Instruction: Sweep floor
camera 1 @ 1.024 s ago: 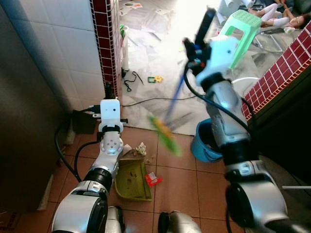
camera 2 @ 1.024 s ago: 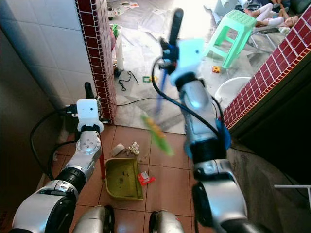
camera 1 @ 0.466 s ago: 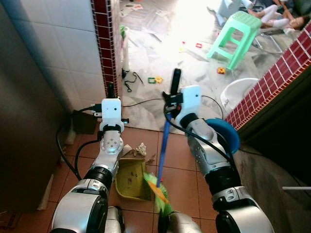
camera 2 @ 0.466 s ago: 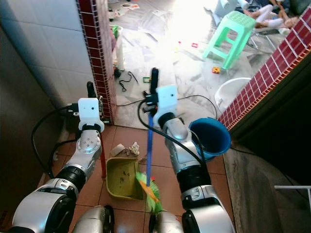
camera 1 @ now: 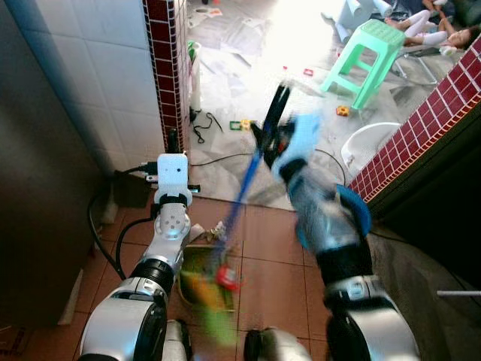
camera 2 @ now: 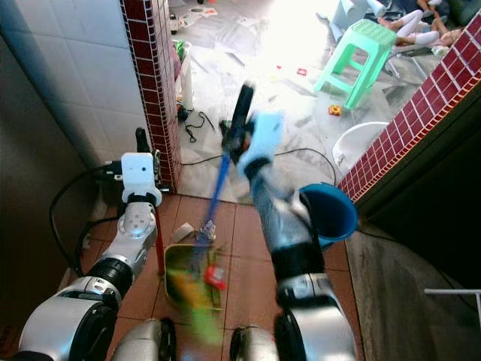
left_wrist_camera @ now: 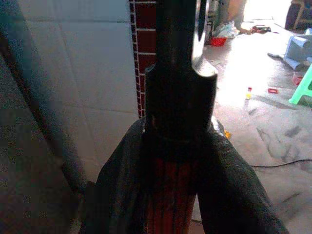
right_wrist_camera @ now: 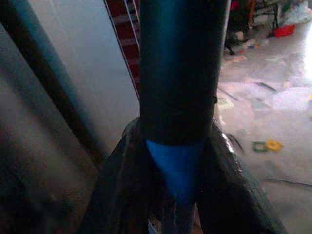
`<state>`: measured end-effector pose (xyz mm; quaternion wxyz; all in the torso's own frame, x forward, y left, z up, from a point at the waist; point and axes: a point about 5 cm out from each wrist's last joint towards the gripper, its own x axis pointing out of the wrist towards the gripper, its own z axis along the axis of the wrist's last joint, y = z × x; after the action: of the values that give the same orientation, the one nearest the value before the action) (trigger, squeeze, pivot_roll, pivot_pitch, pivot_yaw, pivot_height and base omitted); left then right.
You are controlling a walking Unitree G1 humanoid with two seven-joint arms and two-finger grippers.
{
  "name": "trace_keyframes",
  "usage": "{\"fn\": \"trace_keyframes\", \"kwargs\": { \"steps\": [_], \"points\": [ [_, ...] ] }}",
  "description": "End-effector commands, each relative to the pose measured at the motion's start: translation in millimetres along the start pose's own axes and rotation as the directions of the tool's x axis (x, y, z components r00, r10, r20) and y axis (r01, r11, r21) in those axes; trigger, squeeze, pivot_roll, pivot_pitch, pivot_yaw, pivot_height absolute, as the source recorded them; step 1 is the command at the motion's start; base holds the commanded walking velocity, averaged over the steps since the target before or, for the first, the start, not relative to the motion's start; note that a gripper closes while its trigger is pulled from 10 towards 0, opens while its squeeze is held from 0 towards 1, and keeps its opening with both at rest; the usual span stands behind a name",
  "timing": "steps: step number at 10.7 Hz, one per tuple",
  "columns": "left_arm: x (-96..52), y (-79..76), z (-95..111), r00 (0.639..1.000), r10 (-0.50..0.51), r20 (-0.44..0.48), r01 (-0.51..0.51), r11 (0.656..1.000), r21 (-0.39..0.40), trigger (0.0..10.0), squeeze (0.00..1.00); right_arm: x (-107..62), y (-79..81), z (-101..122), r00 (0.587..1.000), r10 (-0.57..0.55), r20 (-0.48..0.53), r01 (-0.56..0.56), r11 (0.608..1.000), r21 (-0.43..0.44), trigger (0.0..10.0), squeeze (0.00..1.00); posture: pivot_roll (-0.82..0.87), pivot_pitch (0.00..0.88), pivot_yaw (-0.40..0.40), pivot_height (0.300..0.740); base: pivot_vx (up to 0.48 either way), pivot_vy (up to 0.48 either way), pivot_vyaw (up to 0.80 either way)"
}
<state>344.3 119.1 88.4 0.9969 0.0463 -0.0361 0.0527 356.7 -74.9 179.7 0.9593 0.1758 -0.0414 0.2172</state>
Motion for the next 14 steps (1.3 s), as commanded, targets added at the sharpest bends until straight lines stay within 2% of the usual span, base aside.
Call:
{"fn": "trace_keyframes", "kwargs": {
  "steps": [1, 2, 3, 4, 5, 6, 8, 10, 11, 12, 14],
  "points": [
    [-5.7, -6.0, -9, 0.998, -0.024, -0.053, 0.022, 0.999, -0.045, 10.0, 0.0, 3.3, 4.1, 20, 0.997, 0.019, 0.079, -0.02, 1.0, 0.011, 10.0, 0.0, -0.05, 0.067, -0.09, 0.74, 0.0, 0.0, 0.0],
    [-7.3, -8.2, -11, 0.997, -0.039, -0.062, 0.036, 0.998, -0.047, 10.0, 0.0, 2.7, 2.0, 33, 0.991, 0.031, 0.132, -0.02, 0.996, -0.084, 10.0, 0.0, -0.05, 0.068, -0.089, 0.74, 0.0, 0.0, 0.0],
    [-7.6, -9.1, -11, 0.997, -0.045, -0.068, 0.042, 0.998, -0.044, 10.0, 0.0, 2.3, 0.1, 39, 0.987, 0.023, 0.157, -0.004, 0.993, -0.12, 10.0, 0.0, -0.06, 0.068, -0.089, 0.74, 0.0, 0.0, 0.0],
    [-8.2, -10.2, -12, 0.996, -0.057, -0.067, 0.054, 0.997, -0.046, 10.0, 0.0, 0.4, -4.1, 56, 0.974, 0.027, 0.225, 0.025, 0.973, -0.228, 10.0, 0.0, -0.06, 0.069, -0.087, 0.74, 0.0, 0.0, 0.0],
    [-8.3, -10.0, -12, 0.996, -0.06, -0.07, 0.056, 0.997, -0.05, 10.0, 0.0, -1.7, -9.4, 66, 0.964, 0.018, 0.265, 0.058, 0.96, -0.274, 10.0, 0.0, -0.06, 0.07, -0.085, 0.74, 0.0, 0.0, 0.0],
    [-8.0, -11.0, -12, 0.994, -0.075, -0.078, 0.071, 0.996, -0.061, 10.0, 0.0, -6.7, -19.9, 77, 0.946, -0.012, 0.325, 0.134, 0.925, -0.355, 10.0, 0.0, -0.06, 0.069, -0.083, 0.74, 0.0, 0.0, 0.0],
    [-7.1, -8.2, -11, 0.995, -0.062, -0.078, 0.06, 0.998, -0.026, 10.0, 0.0, -10.9, -30.2, 78, 0.937, -0.037, 0.348, 0.189, 0.891, -0.414, 10.0, 0.0, -0.06, 0.076, -0.08, 0.74, 0.0, 0.0, 0.0],
    [-7.0, -3.9, -10, 0.996, -0.044, -0.077, 0.043, 0.999, -0.011, 10.0, 0.0, -11.3, -28.9, 59, 0.954, 0.015, 0.301, 0.143, 0.857, -0.495, 10.0, 0.0, -0.05, 0.086, -0.082, 0.74, 0.0, 0.0, 0.0],
    [-8.0, 3.1, -14, 0.994, -0.004, -0.107, 0.007, 0.999, 0.031, 10.0, 0.0, -12.4, -28.1, 35, 0.972, 0.025, 0.232, 0.096, 0.862, -0.498, 10.0, 0.0, -0.04, 0.093, -0.087, 0.74, 0.0, 0.0, 0.0],
    [-7.8, 18.0, -14, 0.99, 0.085, -0.111, -0.076, 0.994, 0.081, 10.0, 0.0, -15.4, -20.6, 6, 0.987, 0.051, 0.152, 0.021, 0.898, -0.44, 10.0, 0.0, -0.02, 0.098, -0.09, 0.74, 0.0, 0.0, 0.0],
    [-7.5, 33.2, -14, 0.981, 0.159, -0.112, -0.144, 0.98, 0.134, 10.0, 0.0, -17.3, -9.9, -14, 0.99, 0.11, 0.084, -0.069, 0.919, -0.388, 10.0, 0.0, -0.01, 0.102, -0.093, 0.74, 0.0, 0.0, 0.0]
  ]
}}
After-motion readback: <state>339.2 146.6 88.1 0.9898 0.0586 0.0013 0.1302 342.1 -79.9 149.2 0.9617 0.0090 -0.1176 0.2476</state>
